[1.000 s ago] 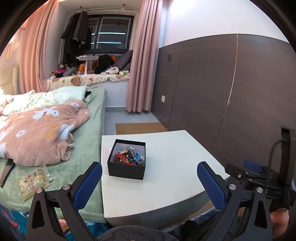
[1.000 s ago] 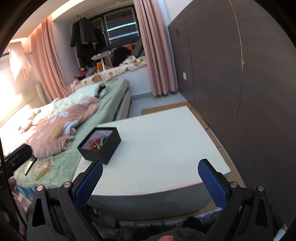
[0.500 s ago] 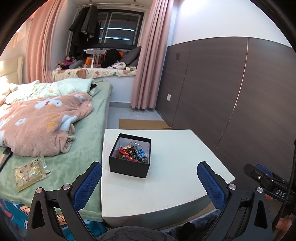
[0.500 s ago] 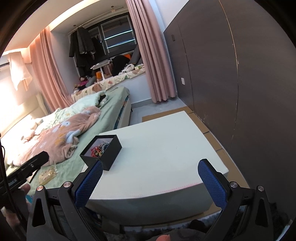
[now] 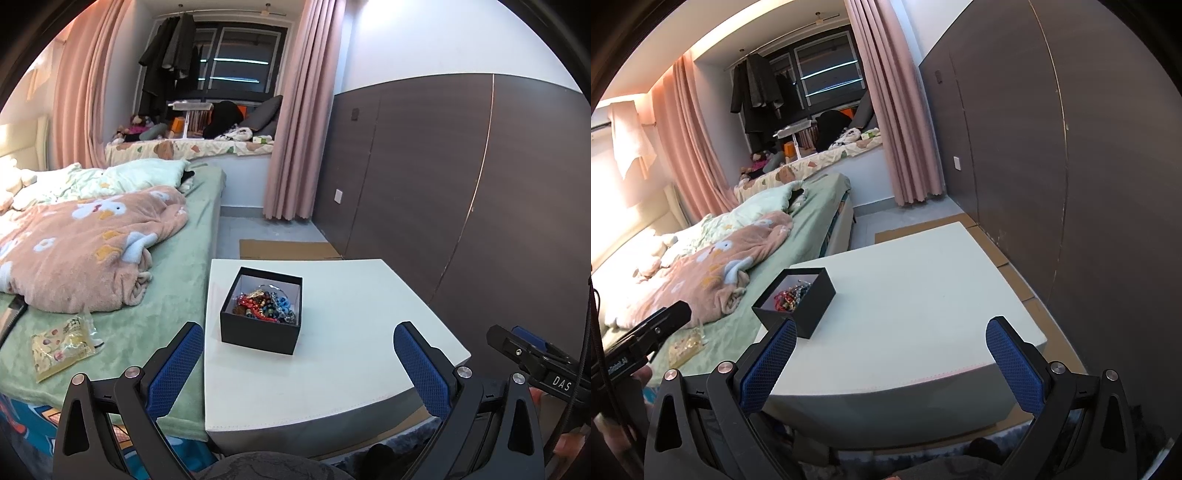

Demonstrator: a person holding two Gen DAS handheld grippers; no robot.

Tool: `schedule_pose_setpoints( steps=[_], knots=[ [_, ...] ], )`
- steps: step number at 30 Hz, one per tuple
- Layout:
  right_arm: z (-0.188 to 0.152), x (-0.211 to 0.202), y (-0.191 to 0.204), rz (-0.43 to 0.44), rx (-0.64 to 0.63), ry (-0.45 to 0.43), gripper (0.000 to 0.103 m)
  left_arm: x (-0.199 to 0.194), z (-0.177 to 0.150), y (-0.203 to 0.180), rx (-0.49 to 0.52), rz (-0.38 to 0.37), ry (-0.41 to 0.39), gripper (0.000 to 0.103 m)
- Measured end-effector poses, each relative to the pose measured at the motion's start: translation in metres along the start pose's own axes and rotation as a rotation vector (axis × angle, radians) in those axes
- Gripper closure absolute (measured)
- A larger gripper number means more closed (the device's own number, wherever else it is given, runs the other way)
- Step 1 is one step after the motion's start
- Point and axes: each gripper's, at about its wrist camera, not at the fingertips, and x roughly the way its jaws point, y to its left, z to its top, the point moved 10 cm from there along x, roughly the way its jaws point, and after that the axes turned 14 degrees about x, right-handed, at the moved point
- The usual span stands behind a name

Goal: Organize jewelry

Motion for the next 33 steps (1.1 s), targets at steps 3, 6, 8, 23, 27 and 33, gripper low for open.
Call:
schedule_pose_setpoints(
  steps=[3, 6, 8, 23, 27, 33],
  knots=[
    [-0.0004, -0.0002, 0.0003, -0.005, -0.001, -0.003, 0.0, -0.0005, 0.0005, 0.0013, -0.003, -0.001, -0.003, 0.001],
    [-0.0011, -0.0003, 0.0008, -0.006, -0.002, -0.002, 0.0, 0.0, 0.0004, 0.0016, -0.001, -0.001, -0.001, 0.001],
    [-0.0013, -0.0007, 0.0012, -0.008, -0.004, -0.002, 0.0, -0.0001, 0.0001, 0.0015, -0.001, -0.001, 0.0, 0.001],
    [0.0006, -0.0002, 0.0007, -0.006, 0.002, 0.002, 0.0, -0.0016, 0.0001, 0.0029, -0.006, 0.0, 0.003, 0.001],
    [0.0004, 0.0001, 0.0005, -0.006, 0.001, 0.003, 0.0, -0.0027, 0.0022, 0.004, -0.016, -0.002, 0.004, 0.001],
    [0.0007, 0.0009, -0.0001, -0.008, 0.004, 0.006, 0.0, -0.0035, 0.0033, 0.0035, 0.0, 0.016, -0.004, 0.001]
  ],
)
